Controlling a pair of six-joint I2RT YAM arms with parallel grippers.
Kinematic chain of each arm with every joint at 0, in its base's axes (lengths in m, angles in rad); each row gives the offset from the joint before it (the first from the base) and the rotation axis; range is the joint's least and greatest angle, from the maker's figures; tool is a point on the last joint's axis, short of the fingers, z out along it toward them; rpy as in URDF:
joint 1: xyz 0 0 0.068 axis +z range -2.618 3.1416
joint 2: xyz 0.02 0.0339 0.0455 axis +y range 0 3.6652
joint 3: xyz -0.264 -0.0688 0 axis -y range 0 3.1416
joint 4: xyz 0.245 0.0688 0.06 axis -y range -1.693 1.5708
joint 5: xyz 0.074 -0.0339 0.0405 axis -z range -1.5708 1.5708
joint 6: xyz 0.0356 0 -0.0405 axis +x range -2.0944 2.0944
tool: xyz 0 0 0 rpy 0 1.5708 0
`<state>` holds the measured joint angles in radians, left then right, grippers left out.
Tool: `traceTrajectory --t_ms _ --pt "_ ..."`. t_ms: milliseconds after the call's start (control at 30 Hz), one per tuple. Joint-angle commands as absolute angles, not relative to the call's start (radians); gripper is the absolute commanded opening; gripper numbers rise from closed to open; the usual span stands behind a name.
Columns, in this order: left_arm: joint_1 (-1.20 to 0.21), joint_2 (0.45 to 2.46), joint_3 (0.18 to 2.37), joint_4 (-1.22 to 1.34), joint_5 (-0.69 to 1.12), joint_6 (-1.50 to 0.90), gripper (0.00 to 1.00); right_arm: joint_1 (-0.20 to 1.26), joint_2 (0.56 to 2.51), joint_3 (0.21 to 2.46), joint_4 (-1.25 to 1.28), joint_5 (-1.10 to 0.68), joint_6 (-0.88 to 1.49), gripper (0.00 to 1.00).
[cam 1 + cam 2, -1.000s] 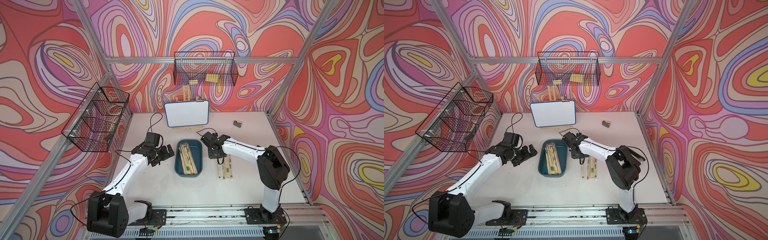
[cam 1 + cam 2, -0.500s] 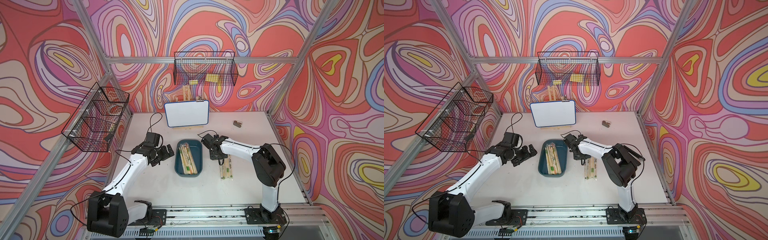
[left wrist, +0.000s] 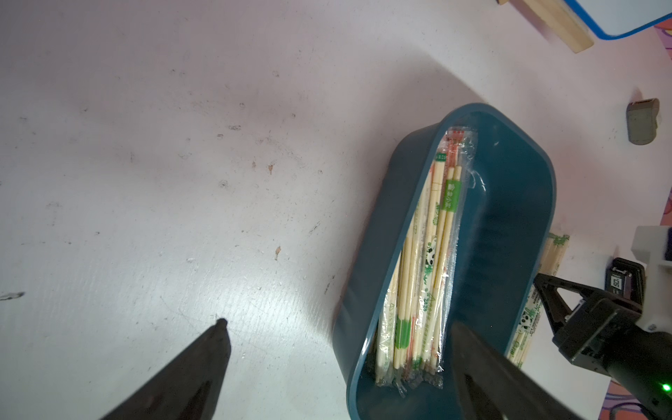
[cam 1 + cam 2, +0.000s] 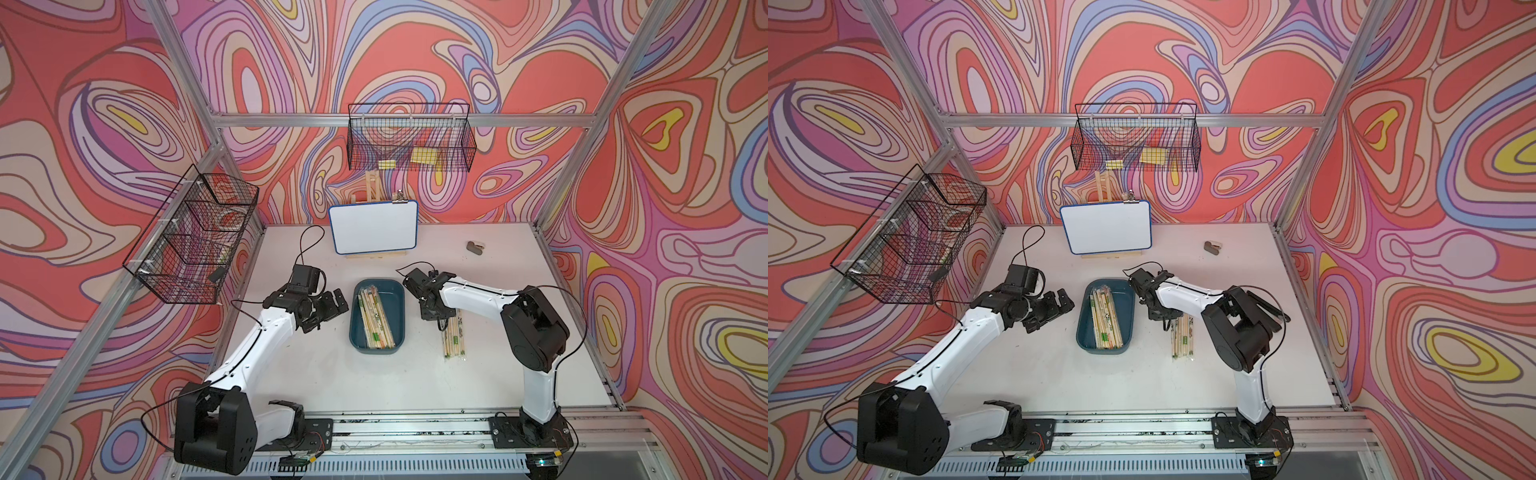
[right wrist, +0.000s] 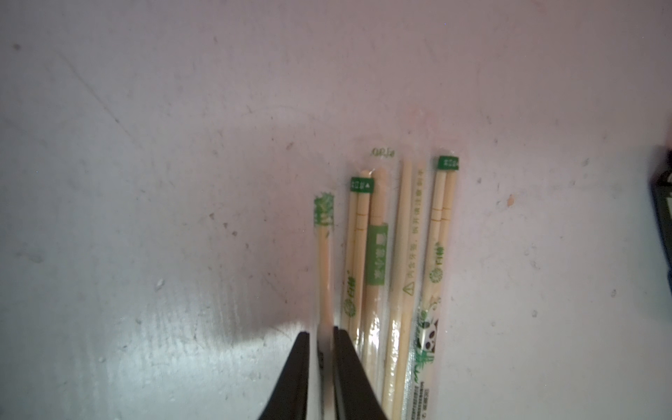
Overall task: Take the paired disposable chopsticks out of the storage box
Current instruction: Place the paired disposable chopsticks at the center of the board.
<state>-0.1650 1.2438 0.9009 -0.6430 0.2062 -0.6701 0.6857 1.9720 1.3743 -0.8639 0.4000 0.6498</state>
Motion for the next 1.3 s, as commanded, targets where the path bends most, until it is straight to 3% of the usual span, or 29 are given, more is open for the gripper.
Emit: traceTrajectory --t_ms 0,833,1067,1267 --pt "-0.171 1.234 0.909 -0.654 0.198 -0.667 1.00 0.681 1.969 1.377 -0.861 0.409 0.664 0.20" --pt "-0.173 1.228 0.901 -0.657 0.181 -0.662 1.00 0.681 1.878 1.382 -0.756 0.210 0.670 0.27" --pt "-0.171 1.237 0.905 -0.663 0.149 -0.662 1.00 0.699 1.823 1.468 -0.688 0.068 0.641 0.27" --pt "-0.161 1.258 0.916 -0.658 0.147 -0.664 1.00 0.749 1.919 1.624 -0.710 0.029 0.621 0.26"
